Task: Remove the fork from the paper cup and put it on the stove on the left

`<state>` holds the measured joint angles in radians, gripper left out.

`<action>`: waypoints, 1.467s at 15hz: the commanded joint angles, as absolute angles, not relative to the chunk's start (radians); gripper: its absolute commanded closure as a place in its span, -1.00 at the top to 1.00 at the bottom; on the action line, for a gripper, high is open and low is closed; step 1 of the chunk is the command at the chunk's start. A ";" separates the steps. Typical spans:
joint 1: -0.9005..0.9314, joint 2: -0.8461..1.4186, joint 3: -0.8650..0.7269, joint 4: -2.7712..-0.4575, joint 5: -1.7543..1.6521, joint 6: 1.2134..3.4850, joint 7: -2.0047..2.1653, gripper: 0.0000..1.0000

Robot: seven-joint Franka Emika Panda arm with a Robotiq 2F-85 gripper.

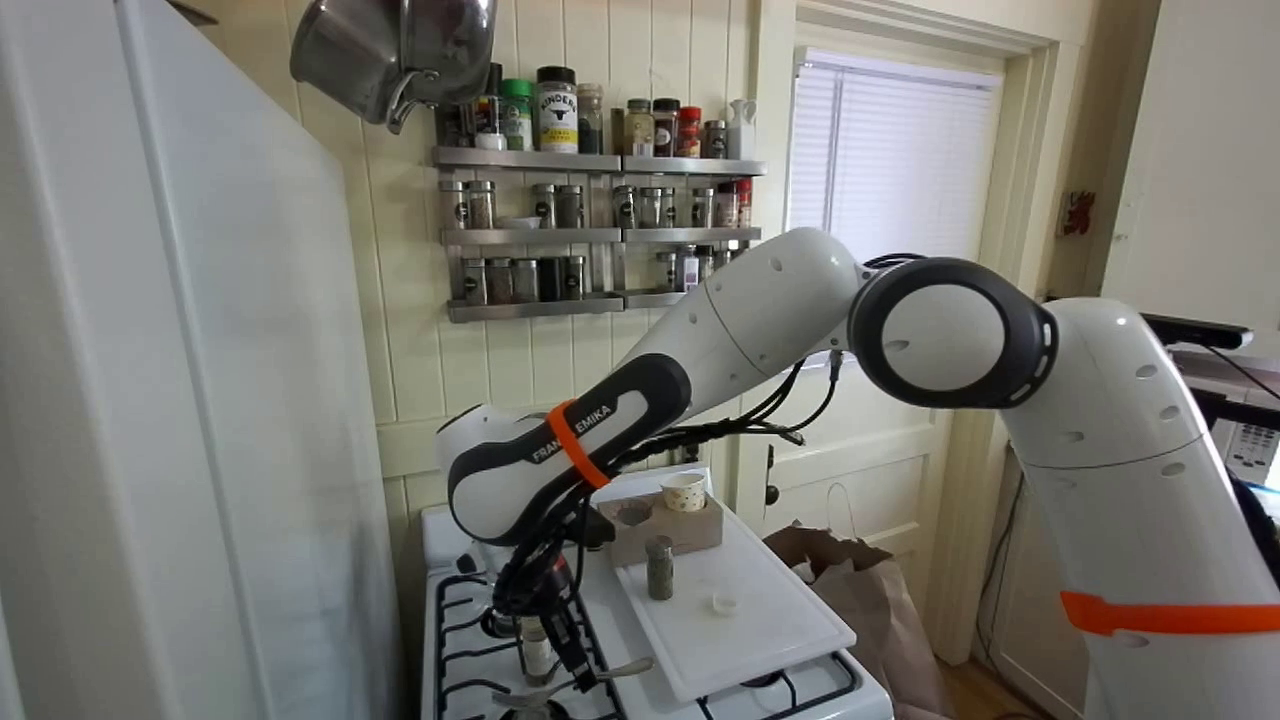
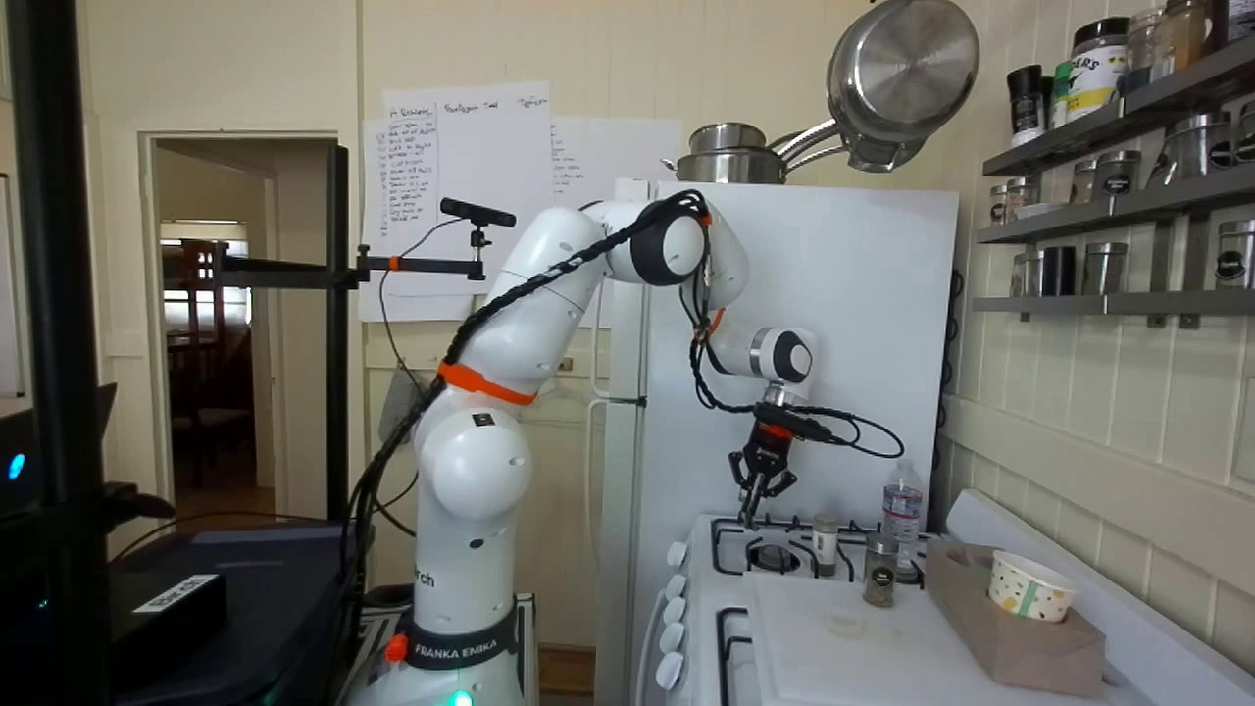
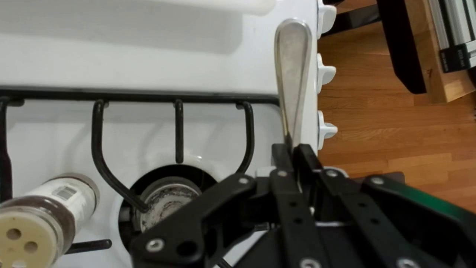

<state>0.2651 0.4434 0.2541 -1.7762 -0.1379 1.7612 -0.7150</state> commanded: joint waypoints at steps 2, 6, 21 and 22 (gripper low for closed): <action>0.277 0.534 0.265 -1.692 -0.158 1.780 -0.689 -0.94; 0.279 0.586 0.267 -1.644 -0.154 1.785 -0.694 -0.94; 0.296 0.680 0.285 -1.566 -0.144 1.835 -0.696 -0.12; 0.295 0.675 0.286 -1.571 -0.144 1.837 -0.695 0.01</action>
